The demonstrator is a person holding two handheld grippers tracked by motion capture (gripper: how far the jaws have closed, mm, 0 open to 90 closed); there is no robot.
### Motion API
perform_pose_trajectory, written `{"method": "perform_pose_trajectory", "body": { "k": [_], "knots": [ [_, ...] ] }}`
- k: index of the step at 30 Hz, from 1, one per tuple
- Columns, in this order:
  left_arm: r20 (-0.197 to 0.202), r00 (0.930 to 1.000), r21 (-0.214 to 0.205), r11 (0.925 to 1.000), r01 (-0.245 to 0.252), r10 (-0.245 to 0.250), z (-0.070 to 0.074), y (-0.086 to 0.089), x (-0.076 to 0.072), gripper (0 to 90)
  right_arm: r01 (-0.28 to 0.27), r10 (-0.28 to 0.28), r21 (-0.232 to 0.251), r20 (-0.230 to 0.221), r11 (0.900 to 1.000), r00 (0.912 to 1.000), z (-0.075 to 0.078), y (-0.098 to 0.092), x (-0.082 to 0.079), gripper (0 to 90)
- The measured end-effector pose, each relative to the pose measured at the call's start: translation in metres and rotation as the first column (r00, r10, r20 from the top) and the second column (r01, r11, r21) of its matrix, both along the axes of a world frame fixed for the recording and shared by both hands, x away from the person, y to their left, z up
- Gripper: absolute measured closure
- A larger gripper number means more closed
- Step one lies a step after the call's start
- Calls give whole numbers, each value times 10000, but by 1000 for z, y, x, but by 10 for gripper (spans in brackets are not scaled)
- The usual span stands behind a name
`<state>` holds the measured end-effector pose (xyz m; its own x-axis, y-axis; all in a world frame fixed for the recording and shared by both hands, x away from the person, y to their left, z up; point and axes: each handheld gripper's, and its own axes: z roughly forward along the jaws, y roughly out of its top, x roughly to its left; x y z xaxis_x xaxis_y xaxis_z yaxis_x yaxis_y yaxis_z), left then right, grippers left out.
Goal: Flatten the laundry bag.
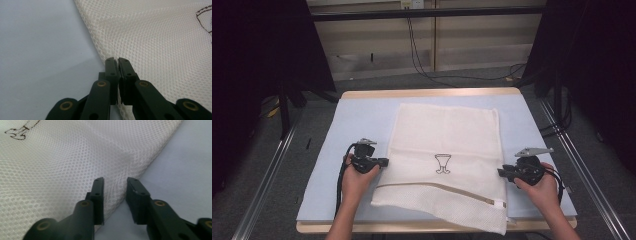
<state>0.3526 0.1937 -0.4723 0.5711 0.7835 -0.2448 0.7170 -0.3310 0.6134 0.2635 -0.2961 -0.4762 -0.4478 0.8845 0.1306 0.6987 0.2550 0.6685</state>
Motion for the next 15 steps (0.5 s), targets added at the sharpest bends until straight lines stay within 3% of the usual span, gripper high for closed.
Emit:
{"method": "perform_pose_trajectory", "body": {
  "k": [3, 13, 15],
  "knots": [
    [71, 10000, 29, 10000, -13, 13, 1, 0, 0, 882, -51, 52, 189, -26, 9998, 10000, 1, 0, 1, 875],
    [326, 9986, 52, 9991, -419, 417, 6, 12, 0, 886, -58, 63, -169, 347, 9998, 9994, 9, 13, 18, 900],
    [401, 9973, -99, 9981, -616, 620, 5, 14, 0, 886, -63, 72, -213, 394, 9998, 9992, 9, 14, 20, 900]
  ]
}}
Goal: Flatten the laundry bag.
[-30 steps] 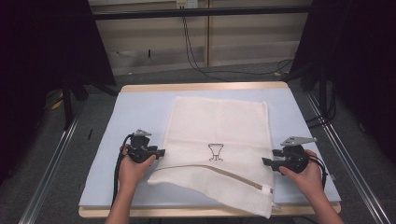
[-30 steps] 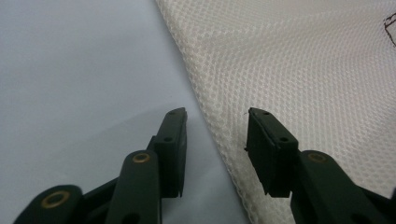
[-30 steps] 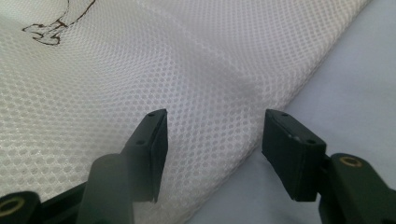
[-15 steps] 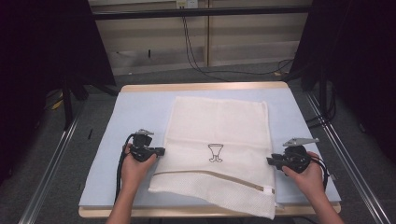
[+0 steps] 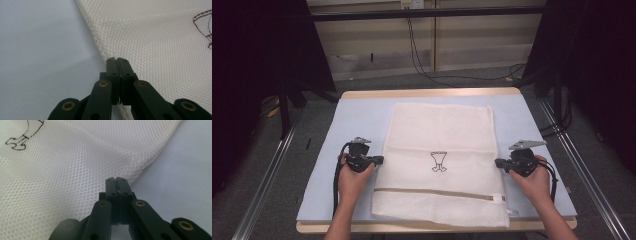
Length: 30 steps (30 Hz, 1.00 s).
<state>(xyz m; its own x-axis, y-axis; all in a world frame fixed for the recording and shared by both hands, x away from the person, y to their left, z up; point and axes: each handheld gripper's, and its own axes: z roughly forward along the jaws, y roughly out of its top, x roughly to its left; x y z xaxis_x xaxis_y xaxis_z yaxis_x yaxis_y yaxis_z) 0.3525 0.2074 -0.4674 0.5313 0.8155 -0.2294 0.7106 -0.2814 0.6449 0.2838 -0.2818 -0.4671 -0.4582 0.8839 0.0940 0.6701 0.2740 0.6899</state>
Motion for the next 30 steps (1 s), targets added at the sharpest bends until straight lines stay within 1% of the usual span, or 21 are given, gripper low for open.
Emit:
{"method": "perform_pose_trajectory", "body": {
  "k": [1, 3, 4, 5, 6, 7, 8, 9, 10, 11, 15, 18, 19, 20, 21, 22, 25, 26, 27, 28, 30],
  "knots": [
    [-19, 10000, 113, 9999, -20, 20, -1, 3, 1, 886, 24, -24, -19, -16, 10000, 10000, -1, 2, 5, 900],
    [-78, 10000, 116, 9999, 10, -9, -1, 3, 1, 886, 43, -43, -33, -10, 10000, 10000, -1, 2, 7, 900],
    [30, 9999, 156, 9998, -100, 99, -2, 4, 3, 886, 76, -76, -46, -72, 10000, 9999, -2, 4, 12, 900],
    [30, 9999, 156, 9998, -100, 99, -2, 4, 3, 886, 76, -76, -46, -72, 10000, 9999, -2, 4, 12, 900],
    [35, 9999, 213, 9997, -133, 133, -2, 5, 3, 886, 98, -99, -93, -12, 9999, 10000, -2, 5, 14, 900],
    [143, 9996, 194, 9995, -251, 249, -3, 4, 4, 886, 102, -102, -135, -7, 9999, 9999, -2, 7, 19, 900],
    [143, 9996, 194, 9995, -251, 249, -3, 4, 4, 886, 102, -102, -135, -7, 9999, 9999, -2, 7, 19, 900],
    [146, 9997, 293, 9994, -183, 179, -3, 5, 5, 886, 142, -141, -179, 35, 9997, 9999, -3, 9, 24, 900],
    [238, 9993, 356, 9989, -308, 300, -3, 6, 6, 886, 197, -196, -217, 22, 9996, 9998, -3, 10, 26, 900],
    [276, 9991, 313, 9990, -332, 323, -3, 6, 6, 885, 163, -162, -206, 47, 9997, 9999, -4, 11, 28, 900],
    [312, 9987, 376, 9985, -409, 398, -5, 7, 8, 885, 192, -189, -255, 120, 9995, 9997, -4, 12, 34, 899],
    [211, 9989, 445, 9981, -434, 425, -5, 9, 8, 885, 240, -234, -288, 227, 9993, 9995, -5, 14, 41, 899],
    [254, 9985, 444, 9978, -487, 476, -4, 9, 7, 885, 170, -163, -287, 232, 9994, 9996, -5, 13, 41, 899],
    [296, 9977, 274, 9977, -622, 614, -4, 8, 7, 885, 186, -181, -286, 189, 9994, 9997, -5, 14, 41, 899],
    [296, 9977, 274, 9977, -622, 614, -4, 8, 7, 885, 158, -154, -261, 129, 9995, 9998, -5, 15, 41, 899],
    [265, 9988, 488, 9980, -413, 400, -3, 11, 7, 885, 68, -64, -240, 173, 9997, 9998, -6, 15, 41, 899],
    [244, 9977, 397, 9972, -634, 625, -4, 13, 7, 885, -51, 52, -121, 116, 9999, 9999, -7, 16, 38, 899],
    [244, 9977, 397, 9972, -634, 625, -4, 13, 7, 886, -51, 52, -121, 116, 9999, 9999, -7, 16, 38, 899],
    [277, 9980, 425, 9974, -585, 574, -4, 14, 7, 885, -63, 63, -14, 88, 10000, 9999, -8, 16, 36, 899],
    [291, 9979, 427, 9973, -599, 587, -4, 14, 7, 885, -105, 106, -58, 160, 9999, 9998, -8, 16, 36, 898],
    [360, 9975, 452, 9970, -621, 605, -4, 14, 7, 885, -75, 75, 4, 156, 10000, 9999, -8, 16, 35, 898]
  ]
}}
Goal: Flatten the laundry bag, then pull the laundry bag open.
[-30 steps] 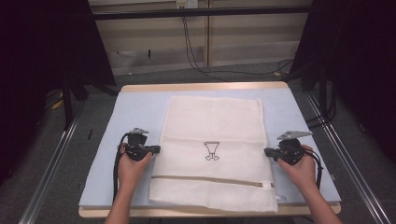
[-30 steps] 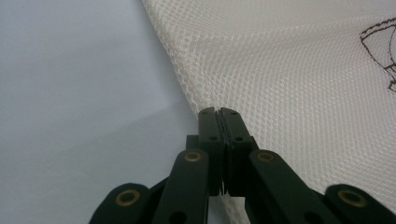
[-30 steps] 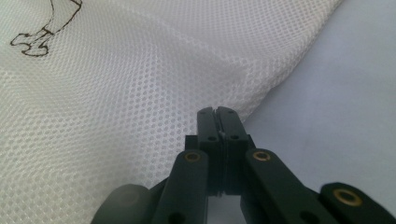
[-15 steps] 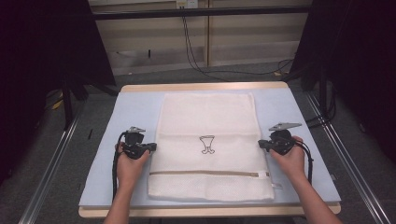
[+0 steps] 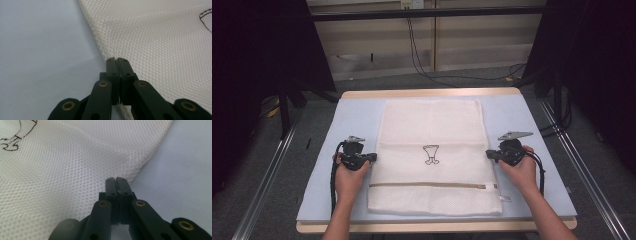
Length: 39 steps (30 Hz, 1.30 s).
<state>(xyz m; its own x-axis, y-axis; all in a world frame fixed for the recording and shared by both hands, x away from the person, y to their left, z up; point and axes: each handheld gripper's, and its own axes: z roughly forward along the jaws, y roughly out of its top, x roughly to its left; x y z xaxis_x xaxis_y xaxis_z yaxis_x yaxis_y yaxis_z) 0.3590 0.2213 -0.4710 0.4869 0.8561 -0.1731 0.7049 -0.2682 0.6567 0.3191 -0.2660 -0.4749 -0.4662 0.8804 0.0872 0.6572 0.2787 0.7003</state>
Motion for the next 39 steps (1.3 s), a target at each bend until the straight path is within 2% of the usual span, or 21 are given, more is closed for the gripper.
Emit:
{"method": "perform_pose_trajectory", "body": {
  "k": [5, 7, 9, 10, 11, 12, 15, 16, 17, 18, 19, 22, 27, 29, 31, 33, 34, 36, 38, 39],
  "knots": [
    [64, 10000, -45, 10000, -52, 52, 1, 0, -1, 874, -38, 38, 2, -35, 10000, 10000, 0, 1, -1, 887],
    [172, 9998, 42, 10000, -56, 55, 3, 0, -3, 841, -2, 2, 12, 150, 10000, 9999, 1, 0, -3, 849],
    [293, 9992, -111, 9996, -275, 278, 7, -2, -6, 813, -29, 26, 85, 289, 10000, 9996, 3, -1, -6, 810],
    [331, 9993, 203, 9996, -200, 193, 12, -2, -8, 787, -80, 75, 115, 397, 9999, 9992, 4, -2, -9, 784],
    [331, 9993, 203, 9996, -200, 193, 12, -2, -8, 743, -80, 75, 115, 397, 9999, 9992, 4, -2, -9, 784],
    [493, 9982, 114, 9993, -356, 350, 16, -5, -11, 743, -107, 98, 181, 480, 9998, 9988, 6, -2, -12, 757],
    [623, 9981, -82, 10000, -26, 31, 27, -8, -18, 683, -253, 232, 321, 636, 9992, 9977, 9, -6, -22, 731],
    [512, 9986, -115, 9999, 108, -102, 29, -10, -20, 689, -291, 265, 396, 632, 9988, 9976, 10, -8, -26, 730],
    [372, 9991, -375, 9990, 238, -224, 30, -14, -22, 689, -348, 318, 415, 725, 9985, 9969, 11, -9, -30, 731],
    [401, 9977, -480, 9973, 560, -541, 33, -23, -27, 691, -548, 515, 402, 790, 9977, 9955, 13, -11, -38, 780],
    [401, 9977, -480, 9973, 560, -541, 33, -23, -27, 694, -548, 515, 402, 790, 9977, 9955, 13, -11, -38, 780],
    [325, 9947, -725, 9924, 997, -975, 37, -41, -32, 668, -876, 833, 491, 831, 9949, 9931, 14, -14, -52, 803],
    [212, 9844, -844, 9808, 1758, -1746, 40, -68, -38, 645, -1038, 997, 484, 804, 9934, 9918, 13, -15, -62, 812],
    [179, 9823, -1051, 9766, 1874, -1866, 41, -78, -41, 629, -1002, 959, 563, 732, 9934, 9927, 10, -15, -67, 820],
    [142, 9823, -1071, 9765, 1871, -1867, 41, -80, -42, 626, -1009, 968, 562, 729, 9933, 9926, 10, -15, -68, 824],
    [52, 9790, -1027, 9737, 2032, -2038, 41, -82, -44, 638, -1071, 1011, 727, 811, 9916, 9916, 8, -14, -70, 869],
    [89, 9803, -1068, 9745, 1973, -1975, 41, -85, -45, 638, -1071, 1011, 727, 811, 9916, 9916, 8, -14, -70, 869],
    [47, 9755, -993, 9706, 2193, -2199, 42, -89, -46, 645, -1162, 1097, 702, 906, 9907, 9898, 9, -12, -71, 893],
    [50, 9678, -1079, 9621, 2506, -2515, 43, -94, -47, 672, -1155, 1078, 782, 959, 9902, 9895, 11, -11, -73, 900],
    [77, 9591, -1118, 9529, 2820, -2829, 43, -101, -48, 692, -1047, 957, 833, 1055, 9910, 9898, 14, -10, -75, 900]
  ]
}}
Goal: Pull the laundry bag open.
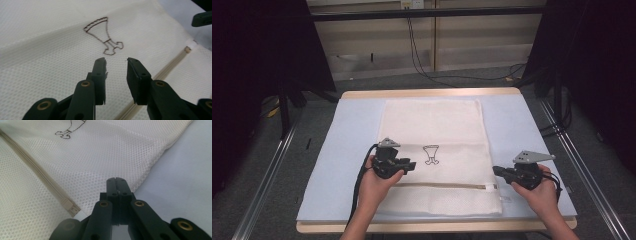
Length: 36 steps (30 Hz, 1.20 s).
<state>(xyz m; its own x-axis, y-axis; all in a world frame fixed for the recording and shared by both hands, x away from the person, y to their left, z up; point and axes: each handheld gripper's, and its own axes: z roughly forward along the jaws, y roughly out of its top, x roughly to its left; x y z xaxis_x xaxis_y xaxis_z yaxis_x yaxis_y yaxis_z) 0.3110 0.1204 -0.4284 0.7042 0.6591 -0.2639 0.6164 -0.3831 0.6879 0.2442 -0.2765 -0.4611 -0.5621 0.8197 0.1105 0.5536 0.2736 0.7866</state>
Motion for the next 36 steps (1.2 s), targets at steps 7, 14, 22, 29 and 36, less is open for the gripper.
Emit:
{"method": "perform_pose_trajectory", "body": {
  "k": [7, 14, 22, 29, 36],
  "knots": [
    [-183, 9984, 126, 9985, 536, -534, 0, -23, -5, 722, -118, 118, -18, -79, 9999, 9999, 1, 1, -5, 900],
    [-174, 9942, 99, 9943, 1064, -1062, 2, -50, -12, 755, -357, 358, -209, 57, 9991, 9993, 0, 2, -10, 900],
    [-714, 9778, -19, 9803, 1976, -1972, -3, -93, -19, 781, -673, 673, -245, -28, 9974, 9977, -1, 9, -14, 900],
    [-1101, 9617, -67, 9677, 2520, -2512, -9, -125, -23, 785, -870, 864, -494, -135, 9950, 9962, -5, 11, -20, 900],
    [-1497, 9521, -121, 9634, 2679, -2666, -22, -149, -24, 777, -786, 771, -589, -280, 9952, 9966, -11, 10, -23, 900]
  ]
}}
